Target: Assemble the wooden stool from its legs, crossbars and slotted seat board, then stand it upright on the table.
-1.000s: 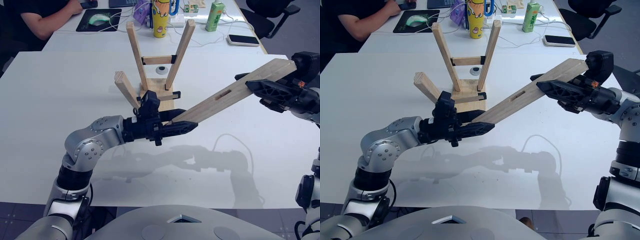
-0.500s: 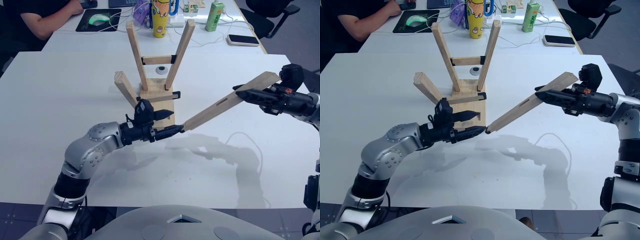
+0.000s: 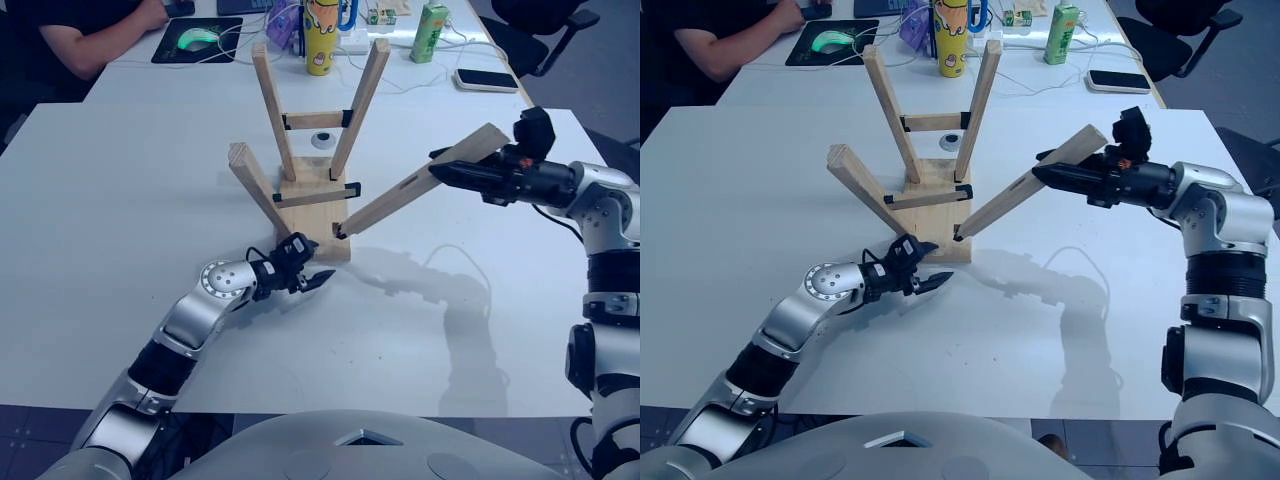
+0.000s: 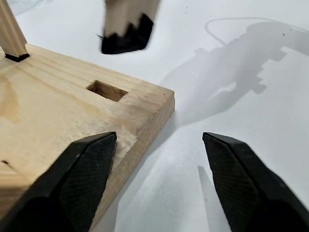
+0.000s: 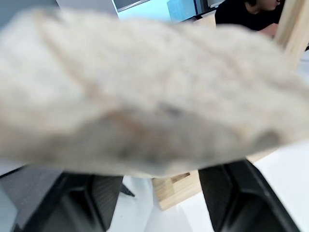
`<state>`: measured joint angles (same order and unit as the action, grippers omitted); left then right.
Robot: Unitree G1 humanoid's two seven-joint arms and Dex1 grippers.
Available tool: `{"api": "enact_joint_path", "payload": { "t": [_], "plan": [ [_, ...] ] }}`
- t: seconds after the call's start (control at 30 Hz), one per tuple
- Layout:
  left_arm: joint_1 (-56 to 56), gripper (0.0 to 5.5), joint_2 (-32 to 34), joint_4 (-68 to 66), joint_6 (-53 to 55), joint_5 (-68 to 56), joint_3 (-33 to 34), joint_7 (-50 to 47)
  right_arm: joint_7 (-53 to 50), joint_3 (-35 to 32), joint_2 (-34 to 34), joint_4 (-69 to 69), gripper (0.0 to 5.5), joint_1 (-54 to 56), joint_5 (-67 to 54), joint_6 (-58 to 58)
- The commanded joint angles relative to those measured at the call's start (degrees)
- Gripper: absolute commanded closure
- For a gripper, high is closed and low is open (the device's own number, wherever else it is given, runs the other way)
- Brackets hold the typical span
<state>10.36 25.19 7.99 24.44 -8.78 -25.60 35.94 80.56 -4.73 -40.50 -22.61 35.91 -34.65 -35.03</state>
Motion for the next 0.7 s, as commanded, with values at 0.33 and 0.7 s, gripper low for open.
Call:
{"api": "enact_joint_path", "payload": {
  "t": [0.33,0.7],
  "plan": [
    [-0.8,2.18,0.0,-2.8,1.1,3.3,0.3,1.8,4.0,8.4,0.8,-5.1,3.42,7.6,12.5,13.2],
    [-0.5,2.18,-1.2,-3.5,0.9,3.7,1.5,1.8,8.7,15.7,2.6,-7.6,3.44,14.1,20.8,20.8]
  ]
}}
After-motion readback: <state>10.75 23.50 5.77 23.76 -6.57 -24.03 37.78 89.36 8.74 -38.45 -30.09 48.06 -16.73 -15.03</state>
